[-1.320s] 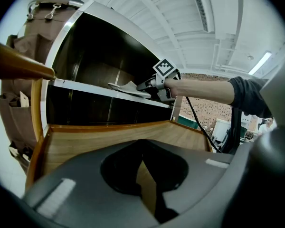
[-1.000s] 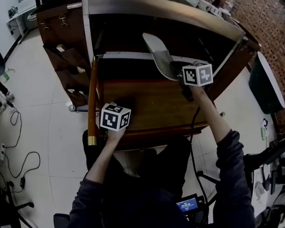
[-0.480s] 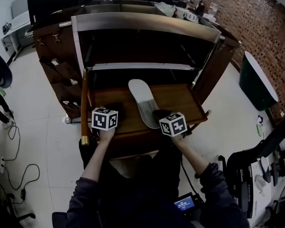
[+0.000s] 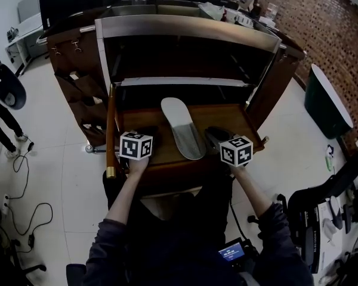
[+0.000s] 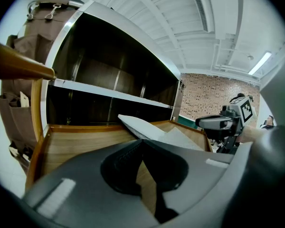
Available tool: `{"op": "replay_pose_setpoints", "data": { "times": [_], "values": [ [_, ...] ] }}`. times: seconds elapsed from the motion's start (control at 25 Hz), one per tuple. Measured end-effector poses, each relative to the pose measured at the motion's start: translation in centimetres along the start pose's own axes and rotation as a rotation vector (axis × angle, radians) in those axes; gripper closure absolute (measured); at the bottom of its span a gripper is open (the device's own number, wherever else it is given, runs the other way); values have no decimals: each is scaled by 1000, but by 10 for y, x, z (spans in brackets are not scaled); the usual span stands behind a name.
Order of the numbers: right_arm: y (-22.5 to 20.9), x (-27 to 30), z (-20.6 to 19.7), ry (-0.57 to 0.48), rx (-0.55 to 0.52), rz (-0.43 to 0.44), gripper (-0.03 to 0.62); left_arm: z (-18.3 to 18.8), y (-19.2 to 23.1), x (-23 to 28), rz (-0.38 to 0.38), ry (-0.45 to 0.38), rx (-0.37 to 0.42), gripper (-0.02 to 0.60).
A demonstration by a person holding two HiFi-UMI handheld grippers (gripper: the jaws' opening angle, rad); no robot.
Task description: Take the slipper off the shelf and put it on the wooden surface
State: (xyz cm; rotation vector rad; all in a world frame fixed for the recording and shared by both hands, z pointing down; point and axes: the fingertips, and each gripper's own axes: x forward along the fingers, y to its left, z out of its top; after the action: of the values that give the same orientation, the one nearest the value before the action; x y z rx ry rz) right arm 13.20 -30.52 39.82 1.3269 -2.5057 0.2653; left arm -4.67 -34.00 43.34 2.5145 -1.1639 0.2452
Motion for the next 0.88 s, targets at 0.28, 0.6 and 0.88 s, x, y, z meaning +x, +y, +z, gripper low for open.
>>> {"op": "replay_pose_setpoints", "data": {
  "times": [0.28,0.6,0.88],
  "values": [
    [-51,13,-37,52,-33,-72,568,-8,-2,-3,-10,15,3,563],
    [-67,19,-38,94,-6,-101,592,0,1,3,5,-6,7,563],
    [-67,20,-34,68,-19,-99,592,1,4,3,8,-9,8,563]
  ]
}}
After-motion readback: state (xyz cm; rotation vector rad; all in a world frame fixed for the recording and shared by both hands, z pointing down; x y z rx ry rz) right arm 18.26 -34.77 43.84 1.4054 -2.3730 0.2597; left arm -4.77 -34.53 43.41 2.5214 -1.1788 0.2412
